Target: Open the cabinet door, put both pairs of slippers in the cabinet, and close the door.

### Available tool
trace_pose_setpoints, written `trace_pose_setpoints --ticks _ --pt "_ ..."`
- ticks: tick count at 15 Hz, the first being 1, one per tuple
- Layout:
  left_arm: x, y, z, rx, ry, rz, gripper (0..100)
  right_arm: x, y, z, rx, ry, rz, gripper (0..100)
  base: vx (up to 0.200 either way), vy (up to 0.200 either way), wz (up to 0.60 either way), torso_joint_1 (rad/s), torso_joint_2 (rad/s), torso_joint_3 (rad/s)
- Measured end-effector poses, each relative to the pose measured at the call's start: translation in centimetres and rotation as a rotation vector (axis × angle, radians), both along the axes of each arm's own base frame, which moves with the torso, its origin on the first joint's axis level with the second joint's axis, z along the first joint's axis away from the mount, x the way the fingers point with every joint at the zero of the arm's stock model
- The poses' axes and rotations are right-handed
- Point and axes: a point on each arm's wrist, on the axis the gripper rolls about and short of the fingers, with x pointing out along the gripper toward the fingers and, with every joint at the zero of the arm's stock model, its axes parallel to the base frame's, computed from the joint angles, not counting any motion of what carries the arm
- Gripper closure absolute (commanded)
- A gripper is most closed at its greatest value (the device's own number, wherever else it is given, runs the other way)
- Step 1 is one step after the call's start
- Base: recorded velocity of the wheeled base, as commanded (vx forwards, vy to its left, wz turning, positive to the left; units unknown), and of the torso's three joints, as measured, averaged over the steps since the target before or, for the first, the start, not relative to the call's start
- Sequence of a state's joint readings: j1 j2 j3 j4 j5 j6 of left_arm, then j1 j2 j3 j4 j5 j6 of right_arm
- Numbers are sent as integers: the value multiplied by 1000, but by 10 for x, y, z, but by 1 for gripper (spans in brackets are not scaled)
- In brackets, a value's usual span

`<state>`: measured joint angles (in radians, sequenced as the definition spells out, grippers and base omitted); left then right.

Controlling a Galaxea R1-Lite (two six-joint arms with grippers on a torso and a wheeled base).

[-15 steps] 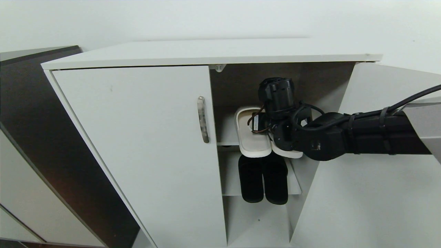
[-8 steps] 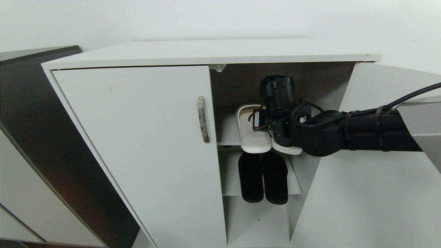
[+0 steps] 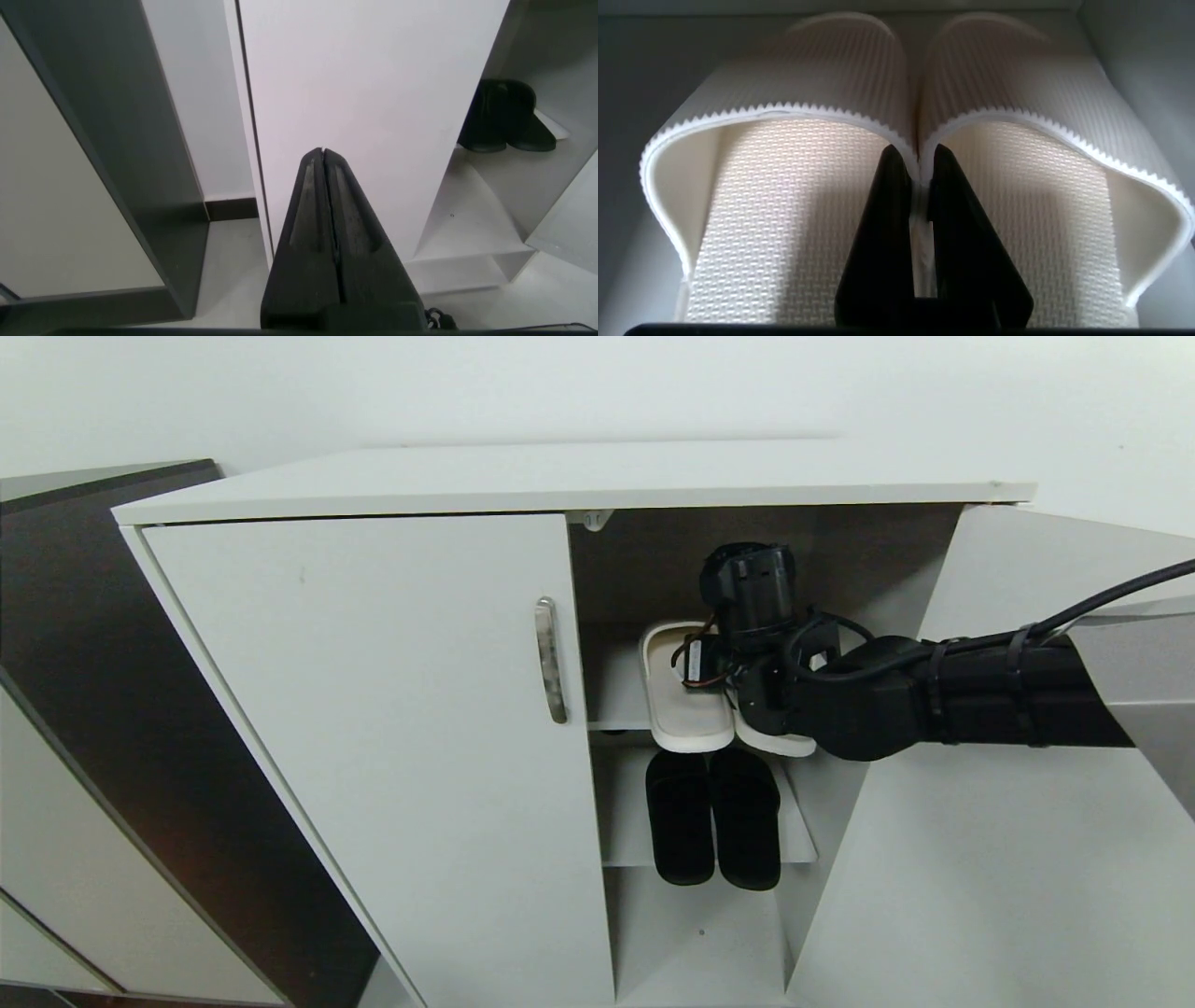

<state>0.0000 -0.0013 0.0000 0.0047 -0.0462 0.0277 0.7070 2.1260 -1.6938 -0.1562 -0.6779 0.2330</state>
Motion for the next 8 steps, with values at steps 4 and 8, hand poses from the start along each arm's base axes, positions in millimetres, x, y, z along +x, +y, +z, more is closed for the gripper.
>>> trace_pose_setpoints --ticks 4,8 --pt "0 0 0 0 0 0 100 0 0 -2 -11 12 0 0 0 0 0 0 0 0" --pt "0 0 0 0 0 0 100 -5 -1 -2 -17 20 4 0 0 0 0 0 0 0"
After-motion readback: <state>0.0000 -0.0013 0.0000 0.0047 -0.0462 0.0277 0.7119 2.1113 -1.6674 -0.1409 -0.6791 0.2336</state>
